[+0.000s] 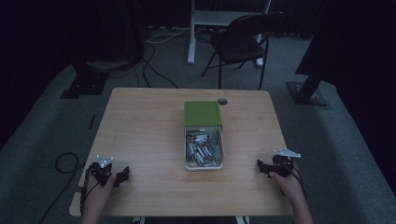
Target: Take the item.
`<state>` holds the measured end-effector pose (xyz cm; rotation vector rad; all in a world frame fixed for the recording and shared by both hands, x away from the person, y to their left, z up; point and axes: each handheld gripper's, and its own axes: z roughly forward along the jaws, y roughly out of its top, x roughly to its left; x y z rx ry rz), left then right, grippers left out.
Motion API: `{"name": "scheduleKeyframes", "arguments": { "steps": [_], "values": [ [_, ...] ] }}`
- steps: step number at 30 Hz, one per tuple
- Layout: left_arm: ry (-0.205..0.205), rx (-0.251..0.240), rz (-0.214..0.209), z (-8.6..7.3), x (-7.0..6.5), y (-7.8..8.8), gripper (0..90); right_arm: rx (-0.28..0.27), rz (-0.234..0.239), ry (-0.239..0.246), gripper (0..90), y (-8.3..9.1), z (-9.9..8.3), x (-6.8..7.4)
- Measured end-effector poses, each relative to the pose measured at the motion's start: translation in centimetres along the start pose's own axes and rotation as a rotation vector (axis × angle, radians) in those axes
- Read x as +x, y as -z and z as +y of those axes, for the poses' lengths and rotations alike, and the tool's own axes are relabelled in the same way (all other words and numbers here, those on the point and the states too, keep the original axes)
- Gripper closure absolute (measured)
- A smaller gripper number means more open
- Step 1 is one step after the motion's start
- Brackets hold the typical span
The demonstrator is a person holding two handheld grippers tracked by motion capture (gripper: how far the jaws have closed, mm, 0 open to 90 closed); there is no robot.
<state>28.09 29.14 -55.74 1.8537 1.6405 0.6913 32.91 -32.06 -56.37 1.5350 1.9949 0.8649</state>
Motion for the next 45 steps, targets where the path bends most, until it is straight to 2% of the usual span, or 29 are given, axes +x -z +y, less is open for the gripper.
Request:
{"name": "scheduleKeyframes", "arguments": {
  "steps": [6,11,19,28,30,35,39,45],
  "values": [
    [0.0,0.0,0.001,0.0,0.0,0.0,10.2,-0.002,0.0,-0.002,14.1,0.2,-0.1,0.4],
    [0.004,0.0,0.005,0.0,-0.1,0.0,10.2,0.008,0.043,0.014,14.9,0.5,0.2,1.2],
    [0.009,-0.001,0.009,0.0,-0.1,0.0,10.1,-0.048,0.096,0.023,15.9,2.2,1.8,2.9],
    [0.01,0.0,0.012,0.0,-0.2,0.0,10.0,-0.095,0.131,0.05,15.9,4.2,3.5,4.4],
    [0.011,0.0,0.013,0.0,-0.2,0.0,10.0,-0.111,0.141,0.058,19.5,4.7,3.9,4.8],
    [0.015,0.003,0.017,0.0,-0.2,0.0,10.0,-0.149,0.152,0.07,19.5,5.7,4.9,5.6],
    [0.015,0.003,0.017,0.0,-0.2,0.0,10.0,-0.172,0.167,0.068,19.5,6.3,5.5,6.2],
    [0.015,0.002,0.017,0.0,-0.2,0.0,10.0,-0.2,0.19,0.101,19.5,7.4,6.6,7.6]
  ]
}}
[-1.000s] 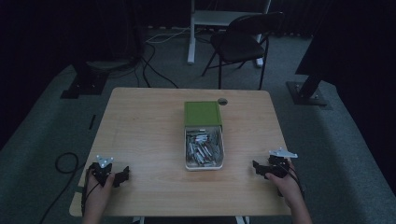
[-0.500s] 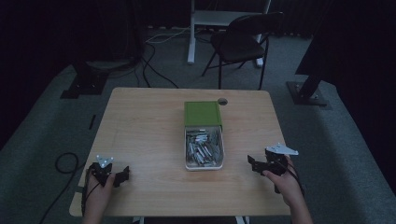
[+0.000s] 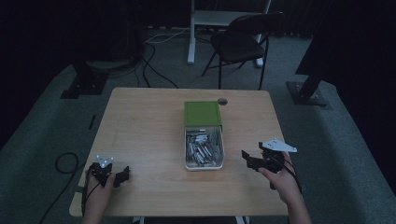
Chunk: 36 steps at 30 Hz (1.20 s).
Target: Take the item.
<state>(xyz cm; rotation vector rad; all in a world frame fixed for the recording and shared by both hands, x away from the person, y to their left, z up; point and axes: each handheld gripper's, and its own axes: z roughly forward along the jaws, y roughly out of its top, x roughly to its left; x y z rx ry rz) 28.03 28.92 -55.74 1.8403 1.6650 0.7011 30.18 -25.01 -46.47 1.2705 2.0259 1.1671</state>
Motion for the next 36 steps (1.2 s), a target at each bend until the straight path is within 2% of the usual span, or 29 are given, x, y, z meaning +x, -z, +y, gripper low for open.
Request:
{"name": "scheduleKeyframes", "arguments": {
  "steps": [7,13,23,30,36],
  "values": [
    [-0.001,0.001,-0.001,0.0,0.0,0.0,9.8,-0.034,0.025,0.034,22.0,0.5,1.4,1.7],
    [-0.001,0.001,-0.001,0.0,0.0,0.0,9.8,-0.031,0.05,0.044,23.5,0.6,2.0,3.0],
    [-0.002,0.002,0.0,0.0,0.0,0.0,9.8,-0.049,0.082,0.101,24.6,0.4,3.1,5.4],
    [-0.001,0.0,-0.001,0.0,0.0,0.0,9.8,-0.029,0.146,0.157,27.6,-0.6,3.1,7.6],
    [0.0,0.0,-0.001,0.0,0.0,0.0,9.8,-0.017,0.177,0.188,30.9,-1.7,2.9,9.0]
  ]
}}
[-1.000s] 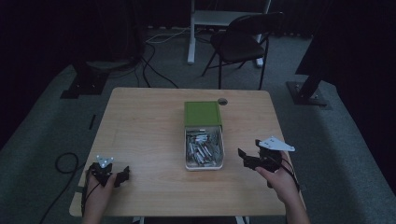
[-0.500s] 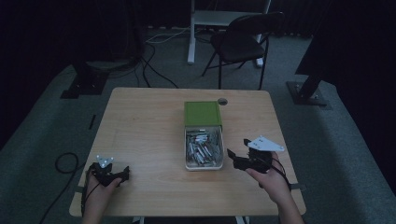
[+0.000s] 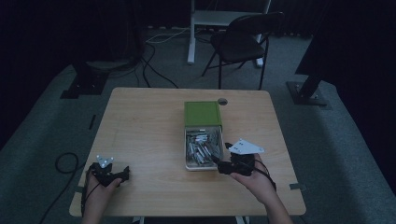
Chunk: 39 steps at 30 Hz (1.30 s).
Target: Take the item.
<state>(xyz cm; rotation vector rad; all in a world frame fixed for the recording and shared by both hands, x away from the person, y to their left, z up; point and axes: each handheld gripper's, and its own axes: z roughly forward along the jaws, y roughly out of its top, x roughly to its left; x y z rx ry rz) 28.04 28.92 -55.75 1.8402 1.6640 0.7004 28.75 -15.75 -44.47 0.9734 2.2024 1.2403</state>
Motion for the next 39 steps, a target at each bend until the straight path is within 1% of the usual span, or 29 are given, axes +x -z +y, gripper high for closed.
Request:
{"name": "scheduleKeyframes", "arguments": {
  "steps": [4,6,7,8,10,14,16,18,20,22,27,29,31,33,36,38,39],
  "values": [
    [0.0,0.0,0.0,0.0,0.0,0.0,9.8,0.007,0.005,0.013,33.2,-0.7,-0.1,0.8],
    [0.0,0.0,0.0,0.0,0.0,0.0,9.8,0.013,0.011,0.027,38.2,-1.1,-0.3,1.2],
    [0.0,0.0,0.0,0.0,0.0,0.0,9.8,0.013,0.011,0.027,38.2,-1.1,-0.3,1.2],
    [0.0,0.0,0.0,0.0,0.0,0.0,9.8,0.027,0.012,0.042,43.1,-1.6,-0.5,1.6],
    [0.0,0.0,0.0,0.0,0.0,0.0,9.8,0.034,0.011,0.042,49.9,-1.8,-0.6,1.7],
    [0.0,0.0,0.0,0.0,0.0,0.0,9.8,0.052,0.005,0.085,64.3,-2.7,-1.0,1.9],
    [0.0,0.0,0.0,0.0,0.0,0.0,9.8,0.06,0.002,0.096,70.0,-3.1,-1.2,2.0],
    [-0.001,0.0,0.0,0.0,0.0,0.0,9.8,0.067,-0.023,0.111,72.8,-3.4,-1.3,2.0],
    [-0.001,0.002,0.0,0.0,0.0,0.0,9.8,0.078,-0.036,0.12,74.5,-3.8,-1.5,2.0],
    [0.0,0.0,0.0,0.0,0.0,0.0,9.8,0.083,-0.038,0.115,75.3,-4.0,-1.6,2.0],
    [0.0,0.0,0.0,0.0,0.0,0.0,9.8,0.107,-0.03,0.122,76.5,-4.7,-1.9,2.2],
    [0.0,0.0,0.0,0.0,0.0,0.0,9.8,0.121,-0.046,0.133,77.0,-5.0,-2.0,2.3],
    [0.0,0.0,0.0,0.0,0.0,0.0,9.8,0.128,-0.049,0.134,78.0,-5.3,-2.1,2.3],
    [0.0,0.0,0.0,0.0,0.0,0.0,9.8,0.134,-0.045,0.131,78.9,-5.6,-2.1,2.4],
    [0.0,0.0,0.0,0.0,0.0,0.0,9.8,0.152,-0.057,0.122,79.0,-6.0,-2.2,2.4],
    [0.0,0.0,0.0,0.0,0.0,0.0,9.8,0.154,-0.063,0.119,79.2,-6.2,-2.2,2.3],
    [0.0,0.0,0.0,0.0,0.0,0.0,9.8,0.156,-0.069,0.101,79.3,-6.4,-2.3,2.2]
  ]
}}
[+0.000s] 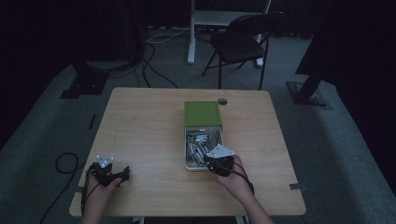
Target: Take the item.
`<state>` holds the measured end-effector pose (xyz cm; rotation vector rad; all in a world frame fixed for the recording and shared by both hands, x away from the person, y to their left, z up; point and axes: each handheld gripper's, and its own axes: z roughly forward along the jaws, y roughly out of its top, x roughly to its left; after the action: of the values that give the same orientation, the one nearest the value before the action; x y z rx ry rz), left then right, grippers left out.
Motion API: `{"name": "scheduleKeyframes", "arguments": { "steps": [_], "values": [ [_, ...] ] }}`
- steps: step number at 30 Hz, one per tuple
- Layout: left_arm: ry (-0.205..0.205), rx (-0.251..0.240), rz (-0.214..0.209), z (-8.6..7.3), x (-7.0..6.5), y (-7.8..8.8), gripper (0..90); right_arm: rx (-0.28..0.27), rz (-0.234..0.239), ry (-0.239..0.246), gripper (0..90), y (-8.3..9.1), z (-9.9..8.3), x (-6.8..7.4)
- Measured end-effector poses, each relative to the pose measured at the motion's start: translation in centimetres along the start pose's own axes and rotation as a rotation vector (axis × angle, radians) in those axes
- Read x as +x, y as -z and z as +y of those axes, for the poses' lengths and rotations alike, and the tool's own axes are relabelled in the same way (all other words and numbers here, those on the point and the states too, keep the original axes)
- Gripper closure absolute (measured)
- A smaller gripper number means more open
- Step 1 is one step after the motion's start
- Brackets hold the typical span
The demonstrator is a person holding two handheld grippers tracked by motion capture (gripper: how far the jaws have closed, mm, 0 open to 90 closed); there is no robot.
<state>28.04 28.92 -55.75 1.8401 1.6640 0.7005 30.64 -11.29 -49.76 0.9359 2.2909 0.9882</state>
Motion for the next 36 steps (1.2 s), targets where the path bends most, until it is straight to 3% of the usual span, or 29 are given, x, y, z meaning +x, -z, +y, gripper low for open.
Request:
{"name": "scheduleKeyframes", "arguments": {
  "steps": [5,14,21,36],
  "values": [
    [0.0,0.0,0.0,0.0,0.0,0.0,9.8,0.016,-0.006,-0.016,78.6,-0.5,-0.1,0.0],
    [0.0,0.0,0.0,0.0,0.0,0.0,9.8,0.03,-0.071,-0.011,79.2,-1.3,-0.1,0.6],
    [0.0,0.0,0.0,0.0,0.0,0.0,9.8,0.036,-0.079,-0.027,88.6,-1.3,0.0,0.4],
    [0.0,0.0,0.0,0.0,0.0,0.0,9.8,0.003,-0.076,-0.057,90.0,-0.2,0.5,-0.1]
  ]
}}
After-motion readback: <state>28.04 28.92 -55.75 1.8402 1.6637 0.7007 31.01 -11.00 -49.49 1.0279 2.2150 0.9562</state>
